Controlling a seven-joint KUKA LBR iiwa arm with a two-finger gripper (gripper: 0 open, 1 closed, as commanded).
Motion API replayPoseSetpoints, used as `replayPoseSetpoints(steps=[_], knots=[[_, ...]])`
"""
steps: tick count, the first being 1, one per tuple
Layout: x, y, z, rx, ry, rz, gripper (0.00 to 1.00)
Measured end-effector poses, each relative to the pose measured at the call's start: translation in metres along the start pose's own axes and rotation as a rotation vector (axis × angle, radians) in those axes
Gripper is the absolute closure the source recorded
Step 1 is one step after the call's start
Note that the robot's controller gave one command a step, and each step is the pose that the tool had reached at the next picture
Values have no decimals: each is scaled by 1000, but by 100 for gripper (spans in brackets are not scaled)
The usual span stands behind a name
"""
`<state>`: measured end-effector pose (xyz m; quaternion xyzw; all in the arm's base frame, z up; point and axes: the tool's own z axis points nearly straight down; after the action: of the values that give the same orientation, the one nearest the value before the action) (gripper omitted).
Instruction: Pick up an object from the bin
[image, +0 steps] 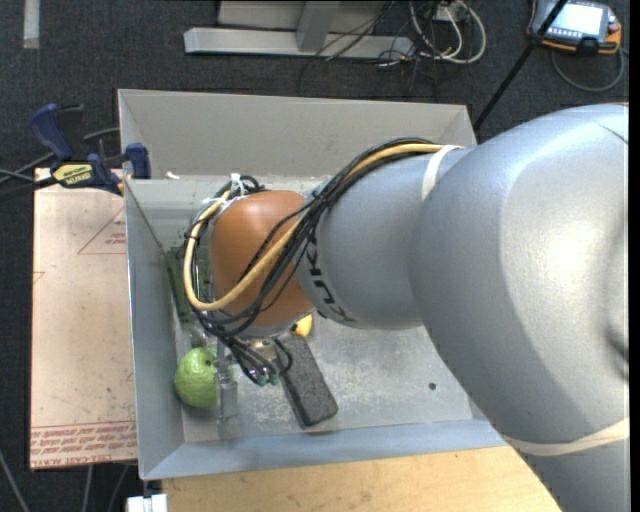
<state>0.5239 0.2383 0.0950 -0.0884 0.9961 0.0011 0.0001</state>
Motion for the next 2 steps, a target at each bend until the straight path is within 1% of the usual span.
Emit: replayPoseSetpoints(steps=[1, 2], knots=[[0, -5, -6, -2, -2, 59, 100], [0, -5, -6, -2, -2, 59, 0]])
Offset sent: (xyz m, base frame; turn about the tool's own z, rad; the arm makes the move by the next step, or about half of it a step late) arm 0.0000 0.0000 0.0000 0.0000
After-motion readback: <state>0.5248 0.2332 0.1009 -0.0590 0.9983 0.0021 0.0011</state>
